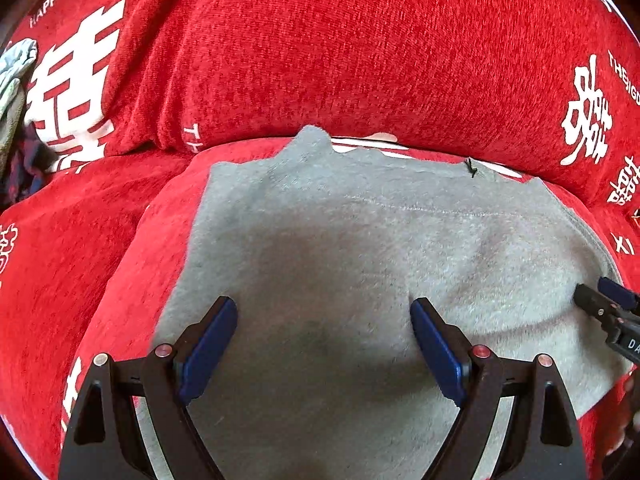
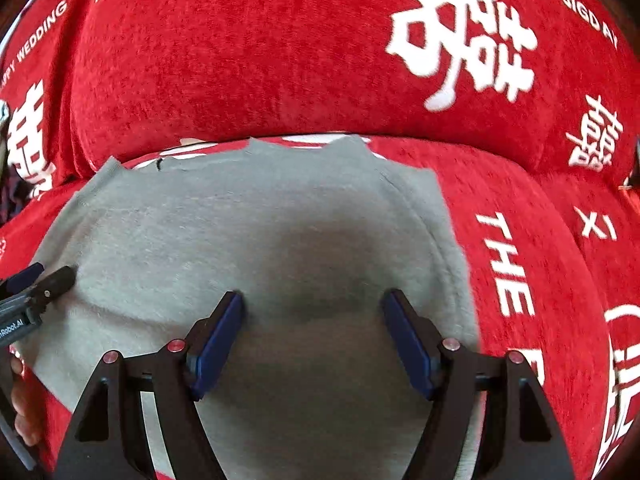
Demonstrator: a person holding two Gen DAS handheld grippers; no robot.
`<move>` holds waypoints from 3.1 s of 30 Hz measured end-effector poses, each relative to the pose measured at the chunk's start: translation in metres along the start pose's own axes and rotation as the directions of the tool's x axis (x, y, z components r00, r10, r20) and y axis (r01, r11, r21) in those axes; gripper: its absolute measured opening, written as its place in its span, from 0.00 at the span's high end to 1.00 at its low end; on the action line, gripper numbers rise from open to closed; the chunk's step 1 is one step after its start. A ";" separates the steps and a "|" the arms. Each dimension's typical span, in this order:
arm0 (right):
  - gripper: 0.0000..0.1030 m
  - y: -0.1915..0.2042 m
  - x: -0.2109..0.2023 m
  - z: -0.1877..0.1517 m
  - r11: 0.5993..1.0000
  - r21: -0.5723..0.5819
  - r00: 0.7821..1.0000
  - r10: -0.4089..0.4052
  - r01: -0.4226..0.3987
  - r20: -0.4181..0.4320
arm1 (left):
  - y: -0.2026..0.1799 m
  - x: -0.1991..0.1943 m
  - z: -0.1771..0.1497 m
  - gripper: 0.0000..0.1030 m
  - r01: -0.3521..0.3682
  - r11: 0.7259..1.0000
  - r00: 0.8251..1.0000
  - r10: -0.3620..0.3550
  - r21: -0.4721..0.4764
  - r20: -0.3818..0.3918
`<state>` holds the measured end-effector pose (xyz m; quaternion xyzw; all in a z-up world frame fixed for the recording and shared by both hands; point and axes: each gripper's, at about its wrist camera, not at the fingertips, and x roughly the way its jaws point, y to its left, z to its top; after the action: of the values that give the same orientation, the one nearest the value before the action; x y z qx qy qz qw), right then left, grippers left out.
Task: Fold small clothes
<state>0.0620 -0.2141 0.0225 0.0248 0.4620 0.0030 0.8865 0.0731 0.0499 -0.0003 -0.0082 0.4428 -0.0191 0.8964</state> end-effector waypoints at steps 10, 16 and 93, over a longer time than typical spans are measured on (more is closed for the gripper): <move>0.25 0.067 -0.049 -0.040 0.990 -0.116 0.994 0.085 -0.078 0.061 | -0.009 -0.035 -0.040 0.13 0.022 0.999 1.000 -0.022 -0.027 0.017; 0.25 0.089 -0.032 -0.062 0.980 -0.187 0.997 0.079 -0.073 0.026 | -0.006 -0.035 -0.062 0.13 -0.011 1.000 1.000 0.011 0.009 0.025; 0.78 0.307 0.100 0.086 0.902 -0.392 0.977 0.121 -0.182 -0.174 | 0.134 -0.005 -0.085 0.91 0.544 0.615 0.826 -0.513 -0.571 0.234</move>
<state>0.1956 0.0918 0.0043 -0.1239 0.5114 0.1696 0.8333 0.0062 0.1837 -0.0525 -0.4300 0.3802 -0.1367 0.8074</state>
